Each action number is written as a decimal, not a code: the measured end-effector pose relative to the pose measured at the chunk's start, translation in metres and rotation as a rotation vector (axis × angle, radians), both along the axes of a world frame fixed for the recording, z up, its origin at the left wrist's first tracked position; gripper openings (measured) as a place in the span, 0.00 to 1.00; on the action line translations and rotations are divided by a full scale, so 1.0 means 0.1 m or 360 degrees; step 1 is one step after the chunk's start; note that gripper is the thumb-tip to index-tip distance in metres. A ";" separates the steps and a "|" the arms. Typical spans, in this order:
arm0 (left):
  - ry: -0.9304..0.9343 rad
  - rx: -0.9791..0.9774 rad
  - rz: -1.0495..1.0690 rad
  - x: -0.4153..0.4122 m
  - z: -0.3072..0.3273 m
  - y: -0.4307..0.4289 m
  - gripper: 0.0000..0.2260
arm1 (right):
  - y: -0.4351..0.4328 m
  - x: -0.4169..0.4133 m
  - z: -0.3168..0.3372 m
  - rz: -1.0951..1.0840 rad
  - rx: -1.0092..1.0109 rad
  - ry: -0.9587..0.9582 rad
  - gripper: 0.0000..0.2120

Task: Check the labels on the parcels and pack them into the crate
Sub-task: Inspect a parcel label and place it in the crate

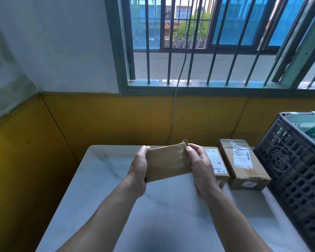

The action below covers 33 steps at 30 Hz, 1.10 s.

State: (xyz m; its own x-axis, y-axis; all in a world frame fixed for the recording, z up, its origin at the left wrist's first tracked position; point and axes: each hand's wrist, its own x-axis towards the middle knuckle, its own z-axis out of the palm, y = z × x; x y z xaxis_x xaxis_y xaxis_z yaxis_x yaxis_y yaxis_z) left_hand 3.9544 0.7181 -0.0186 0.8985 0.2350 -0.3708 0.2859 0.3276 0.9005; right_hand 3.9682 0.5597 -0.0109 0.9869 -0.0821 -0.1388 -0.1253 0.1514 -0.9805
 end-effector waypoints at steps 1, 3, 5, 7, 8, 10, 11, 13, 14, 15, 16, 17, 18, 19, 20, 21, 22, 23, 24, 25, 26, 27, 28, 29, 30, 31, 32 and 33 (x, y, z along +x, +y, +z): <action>-0.0003 -0.0025 -0.0001 0.00 -0.03 0.00 0.21 | 0.01 0.00 0.00 0.0000 0.0002 -0.0006 0.05; -0.0013 -0.0026 -0.0020 0.00 -0.05 0.00 0.19 | 0.01 0.01 0.00 0.0001 0.0018 -0.0021 0.05; -0.0057 0.0000 -0.0021 -0.01 -0.04 0.01 0.19 | 0.01 0.02 0.00 0.0002 0.0041 -0.0018 0.05; -0.0075 0.0012 -0.0067 -0.02 -0.02 0.02 0.25 | 0.00 0.03 0.00 -0.0001 0.0069 -0.0005 0.06; -0.0090 0.0018 -0.0092 -0.02 -0.01 0.02 0.26 | -0.01 0.03 0.00 -0.0005 0.0077 0.0000 0.06; -0.0121 0.0042 -0.0125 -0.03 0.01 0.03 0.24 | 0.00 0.04 -0.01 -0.0013 0.0099 0.0018 0.05; -0.0135 0.0052 -0.0131 -0.04 0.02 0.03 0.21 | 0.00 0.04 -0.01 -0.0017 0.0106 0.0026 0.05; -0.0149 0.0087 -0.0161 -0.04 0.03 0.02 0.12 | 0.00 0.04 -0.02 -0.0017 0.0119 0.0041 0.04; -0.0137 0.0084 -0.0181 -0.04 0.03 0.02 0.12 | 0.00 0.04 -0.03 -0.0011 0.0126 0.0052 0.05; -0.0131 0.0083 -0.0191 -0.05 0.03 0.01 0.14 | 0.00 0.04 -0.04 -0.0004 0.0127 0.0060 0.05; -0.0138 0.0091 -0.0206 -0.06 0.03 0.00 0.15 | 0.00 0.04 -0.04 0.0003 0.0119 0.0063 0.06; -0.0149 0.0100 -0.0218 -0.08 0.04 0.00 0.14 | 0.00 0.03 -0.04 0.0016 0.0107 0.0060 0.08; -0.0177 0.0103 -0.0236 -0.09 0.04 -0.02 0.14 | 0.00 0.03 -0.04 0.0030 0.0105 0.0054 0.09; -0.0202 0.0094 -0.0249 -0.10 0.06 -0.02 0.15 | 0.00 0.03 -0.04 0.0042 0.0115 0.0050 0.10; -0.0225 0.0086 -0.0255 -0.09 0.06 -0.03 0.15 | -0.01 0.03 -0.03 0.0053 0.0129 0.0051 0.11; -0.0236 0.0083 -0.0252 -0.09 0.05 -0.02 0.15 | -0.02 0.03 -0.03 0.0066 0.0142 0.0057 0.12; -0.0238 0.0078 -0.0252 -0.09 0.05 -0.02 0.16 | -0.02 0.02 -0.04 0.0082 0.0149 0.0058 0.13; -0.0236 0.0078 -0.0256 -0.10 0.06 -0.02 0.16 | -0.02 0.02 -0.04 0.0096 0.0147 0.0048 0.14; -0.0240 0.0075 -0.0261 -0.10 0.07 -0.02 0.17 | -0.02 0.02 -0.04 0.0102 0.0136 0.0032 0.14; -0.0247 0.0079 -0.0264 -0.11 0.07 -0.02 0.17 | -0.02 0.01 -0.04 0.0098 0.0124 0.0017 0.15; -0.0252 0.0091 -0.0268 -0.12 0.07 -0.04 0.18 | -0.02 0.01 -0.04 0.0086 0.0115 0.0008 0.15; -0.0258 0.0106 -0.0273 -0.12 0.06 -0.04 0.18 | -0.02 0.02 -0.04 0.0075 0.0108 0.0003 0.16; -0.0263 0.0124 -0.0278 -0.12 0.05 -0.05 0.19 | -0.02 0.02 -0.04 0.0065 0.0105 0.0003 0.16; -0.0271 0.0146 -0.0287 -0.13 0.05 -0.05 0.20 | -0.02 0.02 -0.05 0.0056 0.0104 0.0005 0.17; -0.0277 0.0168 -0.0301 -0.13 0.06 -0.06 0.22 | -0.02 0.02 -0.05 0.0048 0.0098 0.0000 0.17; -0.0275 0.0193 -0.0318 -0.13 0.06 -0.06 0.24 | -0.03 0.02 -0.05 0.0044 0.0077 -0.0007 0.18; -0.0255 0.0225 -0.0327 -0.13 0.06 -0.07 0.25 | -0.03 0.01 -0.05 0.0045 0.0047 -0.0015 0.20; -0.0224 0.0253 -0.0323 -0.13 0.07 -0.08 0.23 | -0.02 -0.01 -0.05 0.0055 0.0023 -0.0029 0.21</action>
State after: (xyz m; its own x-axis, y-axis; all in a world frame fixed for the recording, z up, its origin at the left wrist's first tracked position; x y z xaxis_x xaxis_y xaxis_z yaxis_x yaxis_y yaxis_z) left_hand 3.9416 0.7103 -0.0114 0.9731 0.0903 -0.2121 0.1999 0.1282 0.9714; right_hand 3.9676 0.5572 -0.0159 0.9915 -0.0459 -0.1218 -0.1130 0.1614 -0.9804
